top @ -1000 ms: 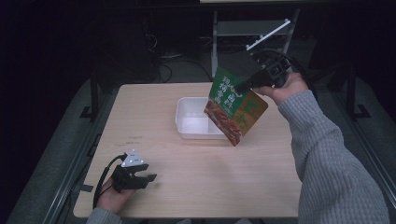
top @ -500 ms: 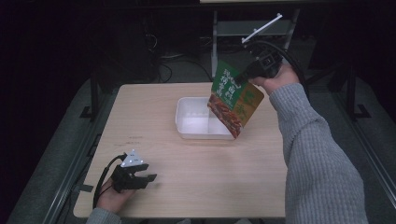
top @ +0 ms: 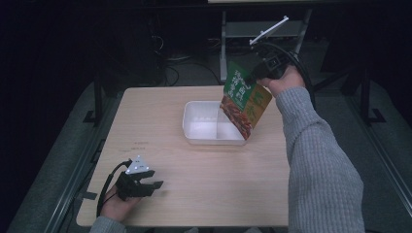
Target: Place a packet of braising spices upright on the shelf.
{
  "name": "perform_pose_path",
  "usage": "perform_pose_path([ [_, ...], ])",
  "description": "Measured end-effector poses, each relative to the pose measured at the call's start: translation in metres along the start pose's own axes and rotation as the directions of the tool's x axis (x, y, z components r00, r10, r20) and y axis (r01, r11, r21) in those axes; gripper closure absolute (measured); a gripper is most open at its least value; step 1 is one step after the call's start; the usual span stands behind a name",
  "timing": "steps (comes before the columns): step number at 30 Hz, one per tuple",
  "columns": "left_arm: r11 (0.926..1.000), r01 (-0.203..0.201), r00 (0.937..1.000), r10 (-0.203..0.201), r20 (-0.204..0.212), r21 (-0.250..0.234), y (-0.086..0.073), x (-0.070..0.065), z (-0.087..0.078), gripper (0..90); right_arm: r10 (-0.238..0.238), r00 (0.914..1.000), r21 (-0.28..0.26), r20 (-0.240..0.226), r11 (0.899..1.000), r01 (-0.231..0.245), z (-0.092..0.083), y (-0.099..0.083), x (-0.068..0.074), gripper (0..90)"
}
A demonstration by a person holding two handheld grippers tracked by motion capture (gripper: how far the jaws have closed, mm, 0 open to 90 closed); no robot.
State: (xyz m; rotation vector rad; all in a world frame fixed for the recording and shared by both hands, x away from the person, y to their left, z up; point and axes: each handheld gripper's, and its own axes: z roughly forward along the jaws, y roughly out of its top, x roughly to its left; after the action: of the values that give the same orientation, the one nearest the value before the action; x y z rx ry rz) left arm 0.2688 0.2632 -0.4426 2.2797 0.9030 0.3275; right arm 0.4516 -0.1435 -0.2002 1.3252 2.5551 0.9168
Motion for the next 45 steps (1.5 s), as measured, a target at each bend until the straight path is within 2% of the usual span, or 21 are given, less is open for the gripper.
perform_pose_path([
  [12,1.0000,-0.002,1.0000,0.002,-0.001,-0.001,0.000,0.000,0.000,45.8,0.005,0.9999,0.002,0.016,1.000,-0.006,0.012,0.006,-0.003,90.0],
  [25,1.0000,0.000,1.0000,0.000,-0.003,-0.006,0.000,0.001,-0.001,45.7,-0.008,0.9984,0.025,0.056,1.000,0.006,0.024,0.011,-0.002,90.0],
  [31,1.0000,0.004,1.0000,-0.004,-0.001,-0.008,-0.001,0.001,-0.001,45.6,-0.009,0.9972,0.041,0.075,0.999,0.006,0.034,0.012,-0.001,90.0],
  [45,0.9999,0.004,1.0000,-0.004,-0.003,-0.012,-0.001,0.001,-0.002,45.5,0.005,0.9965,0.075,0.084,0.997,-0.011,0.061,0.007,-0.004,89.7],
])
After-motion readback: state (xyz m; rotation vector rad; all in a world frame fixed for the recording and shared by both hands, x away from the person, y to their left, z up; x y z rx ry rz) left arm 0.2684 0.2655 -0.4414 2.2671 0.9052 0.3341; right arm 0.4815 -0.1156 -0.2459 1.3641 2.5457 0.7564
